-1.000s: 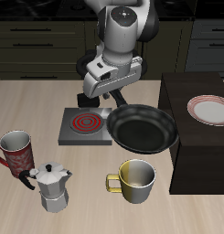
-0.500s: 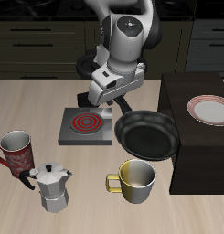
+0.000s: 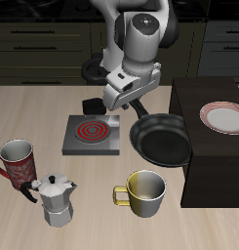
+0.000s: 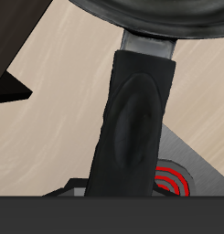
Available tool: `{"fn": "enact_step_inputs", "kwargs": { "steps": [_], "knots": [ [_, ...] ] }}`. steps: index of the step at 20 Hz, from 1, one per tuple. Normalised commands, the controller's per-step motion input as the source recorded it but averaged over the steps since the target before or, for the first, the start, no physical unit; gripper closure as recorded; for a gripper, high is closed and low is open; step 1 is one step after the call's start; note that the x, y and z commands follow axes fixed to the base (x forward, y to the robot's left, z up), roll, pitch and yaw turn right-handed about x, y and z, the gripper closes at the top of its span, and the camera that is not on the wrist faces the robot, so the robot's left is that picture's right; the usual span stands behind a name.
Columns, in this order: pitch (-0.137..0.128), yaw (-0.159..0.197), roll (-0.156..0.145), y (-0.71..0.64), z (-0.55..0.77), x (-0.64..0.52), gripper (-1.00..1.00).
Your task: Place the frying pan on the top layer of the shelf
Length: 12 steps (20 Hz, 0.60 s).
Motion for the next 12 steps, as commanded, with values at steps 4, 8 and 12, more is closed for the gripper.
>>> {"fn": "enact_step_inputs", "kwargs": {
  "steps": [4, 8, 12],
  "knots": [
    [-0.009, 0.04, 0.03, 0.19, 0.02, 0.01, 1.0],
    [-0.029, 0.061, 0.044, 0.32, 0.08, 0.02, 1.0],
    [-0.024, 0.059, 0.048, 0.34, 0.08, -0.08, 1.0]
  ]
}}
